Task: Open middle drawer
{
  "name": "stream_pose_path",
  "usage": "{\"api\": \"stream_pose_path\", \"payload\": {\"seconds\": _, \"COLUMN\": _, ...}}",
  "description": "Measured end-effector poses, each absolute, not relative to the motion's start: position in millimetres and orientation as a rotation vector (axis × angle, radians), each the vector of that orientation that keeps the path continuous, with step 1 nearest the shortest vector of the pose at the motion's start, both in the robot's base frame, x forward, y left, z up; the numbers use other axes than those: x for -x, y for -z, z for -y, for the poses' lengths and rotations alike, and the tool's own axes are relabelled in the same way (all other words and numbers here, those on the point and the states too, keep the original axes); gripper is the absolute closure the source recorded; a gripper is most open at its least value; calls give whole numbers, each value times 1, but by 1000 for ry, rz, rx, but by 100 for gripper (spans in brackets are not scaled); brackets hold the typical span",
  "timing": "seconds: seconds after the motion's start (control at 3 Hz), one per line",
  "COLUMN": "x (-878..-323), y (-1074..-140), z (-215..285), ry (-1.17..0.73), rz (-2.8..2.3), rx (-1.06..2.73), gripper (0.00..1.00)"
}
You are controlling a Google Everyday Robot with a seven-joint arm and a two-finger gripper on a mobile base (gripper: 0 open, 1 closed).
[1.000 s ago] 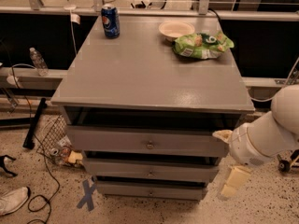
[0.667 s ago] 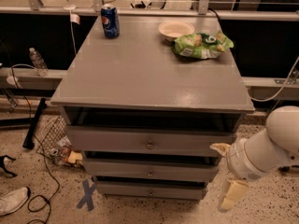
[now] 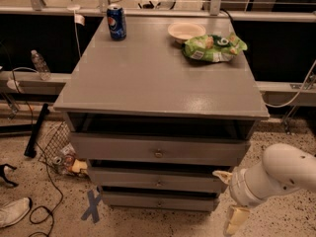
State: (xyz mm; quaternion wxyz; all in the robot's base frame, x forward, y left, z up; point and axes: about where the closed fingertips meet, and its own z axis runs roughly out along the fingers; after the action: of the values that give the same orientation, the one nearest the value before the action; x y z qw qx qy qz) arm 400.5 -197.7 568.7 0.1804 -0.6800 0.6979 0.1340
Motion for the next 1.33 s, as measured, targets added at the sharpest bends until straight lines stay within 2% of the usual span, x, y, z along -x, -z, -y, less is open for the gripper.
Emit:
{"api": "stream_pose_path", "payload": {"seconds": 0.33, "x": -404, "y": -524, "z": 190, "ry": -345, "rz": -1992, "rx": 1858, "gripper": 0}}
{"api": "stream_pose_path", "payload": {"seconds": 0.67, "x": -422, "y": -520, "z": 191, "ry": -268, "rz": -1980, "rx": 1804, "gripper": 0}}
{"api": "stream_pose_path", "payload": {"seconds": 1.33, "x": -428, "y": -498, "z": 179, "ry": -279, "rz": -1967, "rx": 1822, "gripper": 0}}
